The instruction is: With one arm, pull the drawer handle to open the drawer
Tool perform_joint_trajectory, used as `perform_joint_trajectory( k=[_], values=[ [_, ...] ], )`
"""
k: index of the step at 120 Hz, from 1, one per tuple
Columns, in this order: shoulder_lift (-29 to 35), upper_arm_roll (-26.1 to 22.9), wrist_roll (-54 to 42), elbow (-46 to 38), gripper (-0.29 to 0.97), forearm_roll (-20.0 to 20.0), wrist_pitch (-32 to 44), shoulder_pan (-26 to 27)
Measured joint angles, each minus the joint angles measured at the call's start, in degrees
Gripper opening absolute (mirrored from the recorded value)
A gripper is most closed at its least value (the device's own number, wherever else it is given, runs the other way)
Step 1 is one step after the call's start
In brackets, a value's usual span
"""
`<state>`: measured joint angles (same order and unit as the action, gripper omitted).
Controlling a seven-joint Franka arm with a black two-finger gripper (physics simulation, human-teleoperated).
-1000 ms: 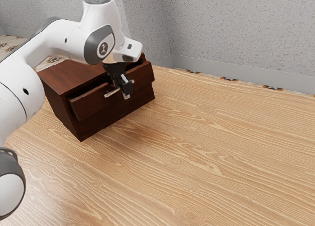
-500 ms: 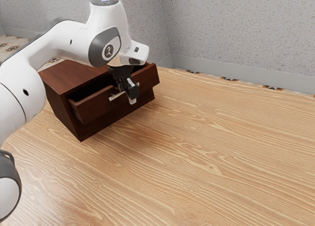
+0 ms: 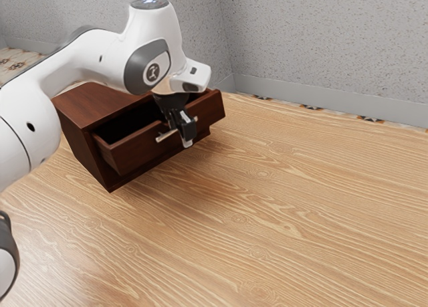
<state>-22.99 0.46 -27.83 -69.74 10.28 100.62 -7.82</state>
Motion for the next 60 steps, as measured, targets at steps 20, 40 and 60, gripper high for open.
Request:
perform_joint_trajectory(
  k=[20, 40, 60],
  values=[
    [0.47, -0.02, 0.52, -0.78, 0.42, -0.11, 0.01, 0.93],
    [1.79, -0.10, 0.97, -2.10, 0.38, -0.61, 0.03, 1.15],
    [2.85, -1.81, 1.55, -3.80, 0.41, -0.92, 0.07, 1.28]
  ],
)
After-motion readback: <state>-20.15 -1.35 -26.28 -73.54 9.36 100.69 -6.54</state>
